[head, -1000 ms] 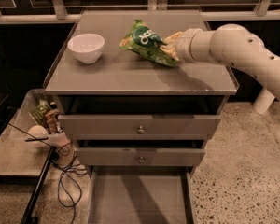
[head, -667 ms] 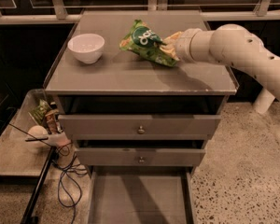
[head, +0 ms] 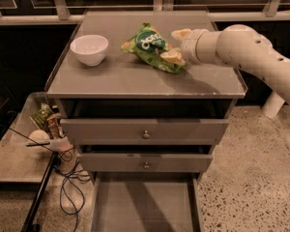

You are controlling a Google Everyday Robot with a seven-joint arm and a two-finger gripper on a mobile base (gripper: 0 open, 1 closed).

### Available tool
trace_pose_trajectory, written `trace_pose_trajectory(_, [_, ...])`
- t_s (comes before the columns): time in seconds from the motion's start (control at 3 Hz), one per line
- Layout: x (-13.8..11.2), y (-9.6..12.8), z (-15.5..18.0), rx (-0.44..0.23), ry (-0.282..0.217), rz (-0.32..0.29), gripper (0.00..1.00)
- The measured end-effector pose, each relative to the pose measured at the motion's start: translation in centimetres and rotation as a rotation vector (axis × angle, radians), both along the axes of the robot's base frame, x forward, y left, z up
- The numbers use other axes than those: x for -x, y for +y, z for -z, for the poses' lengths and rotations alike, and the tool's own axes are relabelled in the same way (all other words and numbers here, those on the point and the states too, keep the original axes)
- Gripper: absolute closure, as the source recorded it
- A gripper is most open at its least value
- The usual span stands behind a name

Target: Pick green rice chip bag from bottom drawer and place on counter

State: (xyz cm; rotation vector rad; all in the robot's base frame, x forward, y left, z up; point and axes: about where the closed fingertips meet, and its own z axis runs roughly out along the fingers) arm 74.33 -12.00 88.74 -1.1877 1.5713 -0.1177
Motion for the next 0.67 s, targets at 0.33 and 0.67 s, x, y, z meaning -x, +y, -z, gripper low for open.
trace_pose_trajectory(0.33, [0.00, 0.01, 0.00, 0.000, 0.000, 0.000, 0.00])
trace_pose_trajectory(0.67, [0.00, 0.01, 0.00, 0.000, 0.000, 0.000, 0.00])
